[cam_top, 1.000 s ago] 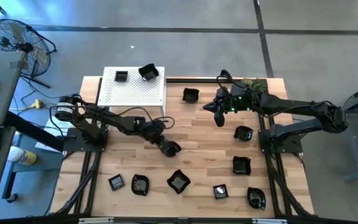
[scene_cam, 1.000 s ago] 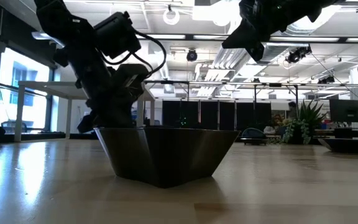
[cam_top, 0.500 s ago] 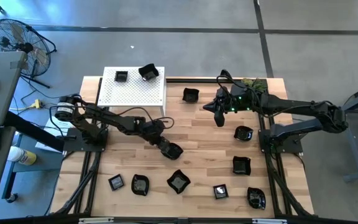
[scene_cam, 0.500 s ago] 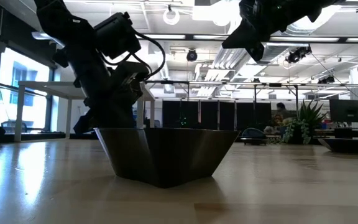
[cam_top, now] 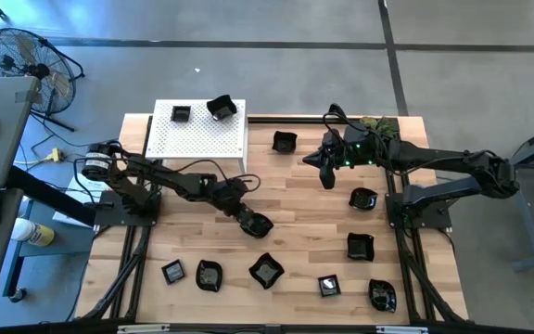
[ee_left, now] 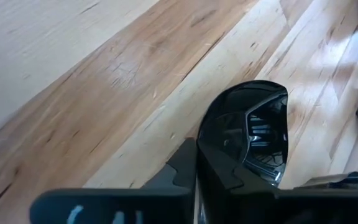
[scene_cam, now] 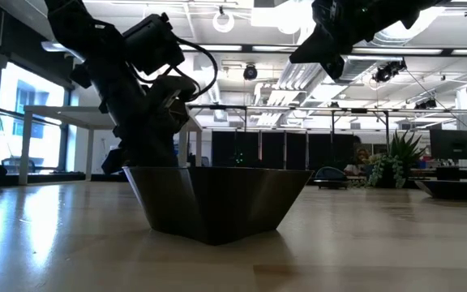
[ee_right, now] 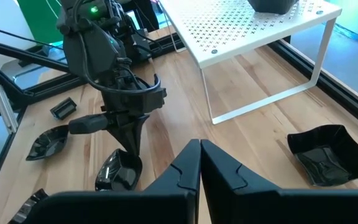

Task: Pick & Place Mini shaped plates
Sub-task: Put the black leaf shaped plate on the shelf

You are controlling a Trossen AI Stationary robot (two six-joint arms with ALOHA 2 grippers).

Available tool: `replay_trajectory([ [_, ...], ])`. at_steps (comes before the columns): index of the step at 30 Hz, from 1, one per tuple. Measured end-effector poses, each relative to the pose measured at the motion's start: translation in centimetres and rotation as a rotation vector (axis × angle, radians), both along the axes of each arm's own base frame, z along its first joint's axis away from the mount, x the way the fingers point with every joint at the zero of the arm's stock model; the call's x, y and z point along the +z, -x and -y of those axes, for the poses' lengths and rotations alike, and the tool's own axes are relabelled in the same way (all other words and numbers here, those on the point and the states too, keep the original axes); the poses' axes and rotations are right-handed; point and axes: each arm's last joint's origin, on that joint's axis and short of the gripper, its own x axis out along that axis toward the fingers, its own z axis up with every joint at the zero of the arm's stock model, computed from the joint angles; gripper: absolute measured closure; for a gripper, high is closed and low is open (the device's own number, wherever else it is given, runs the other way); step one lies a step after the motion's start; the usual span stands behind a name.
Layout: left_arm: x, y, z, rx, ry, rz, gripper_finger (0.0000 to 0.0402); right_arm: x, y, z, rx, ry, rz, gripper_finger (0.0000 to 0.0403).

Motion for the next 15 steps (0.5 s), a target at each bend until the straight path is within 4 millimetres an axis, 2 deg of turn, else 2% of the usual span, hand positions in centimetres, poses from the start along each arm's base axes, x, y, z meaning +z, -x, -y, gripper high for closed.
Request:
replay_trajectory([
  [6,0.1,0.3,0.1,0.004,0.042,-0.025,0.0400,0.0,0.0,0.0,0.007,0.014,-0.002,0.0396],
  [11,1.8,0.6,0.2,0.029,0.117,0.020,0.0401,0.0,0.0,0.0,0.007,0.015,-0.002,0.0396],
  [15,4.0,1.4,0.2,0.089,0.178,0.073,0.0401,0.0,0.0,0.0,0.007,0.015,-0.002,0.0396],
])
